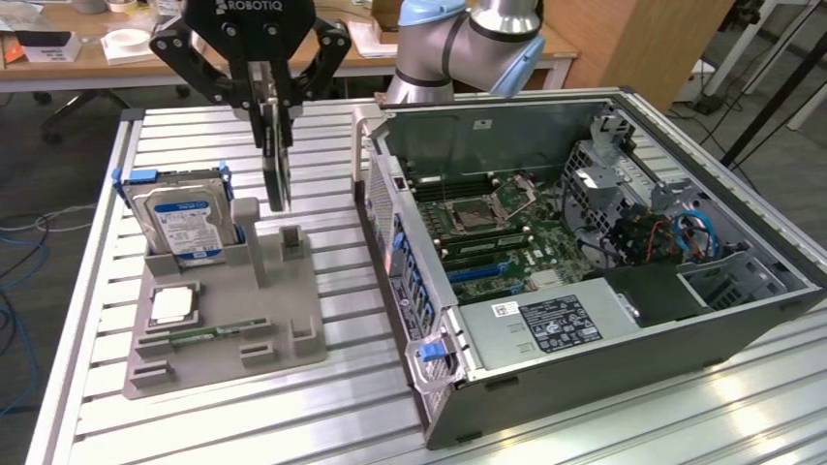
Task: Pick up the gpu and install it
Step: 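Pick up the gpu and move the gpu toward the slot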
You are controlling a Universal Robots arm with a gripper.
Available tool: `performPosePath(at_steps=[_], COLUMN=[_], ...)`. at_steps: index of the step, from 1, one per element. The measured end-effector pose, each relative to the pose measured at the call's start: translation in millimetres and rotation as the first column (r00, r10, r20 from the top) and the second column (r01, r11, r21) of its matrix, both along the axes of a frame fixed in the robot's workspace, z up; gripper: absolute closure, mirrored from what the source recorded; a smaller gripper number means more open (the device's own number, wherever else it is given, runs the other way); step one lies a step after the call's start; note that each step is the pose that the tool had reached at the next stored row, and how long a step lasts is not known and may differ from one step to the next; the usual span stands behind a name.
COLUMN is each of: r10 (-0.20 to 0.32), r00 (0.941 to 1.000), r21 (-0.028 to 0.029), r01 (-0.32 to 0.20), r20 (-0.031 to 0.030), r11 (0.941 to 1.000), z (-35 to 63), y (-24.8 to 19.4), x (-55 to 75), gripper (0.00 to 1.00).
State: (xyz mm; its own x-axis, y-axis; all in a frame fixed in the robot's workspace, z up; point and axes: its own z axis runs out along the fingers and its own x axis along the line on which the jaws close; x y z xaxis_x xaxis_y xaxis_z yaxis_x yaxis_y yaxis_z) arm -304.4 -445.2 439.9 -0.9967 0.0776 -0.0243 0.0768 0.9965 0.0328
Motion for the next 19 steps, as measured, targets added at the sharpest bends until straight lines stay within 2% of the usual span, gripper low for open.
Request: performPosePath(at_steps=[6,19], r10=[0.000,0.000], r00=[1.0000,1.0000], r21=[0.0000,0.0001], r01=[0.000,0.000], r20=[0.0000,0.0000], r11=[1.0000,1.0000], z=[3.3,3.4], y=[0.0,0.0], x=[0.0,5.2], gripper=[0.74,0.74])
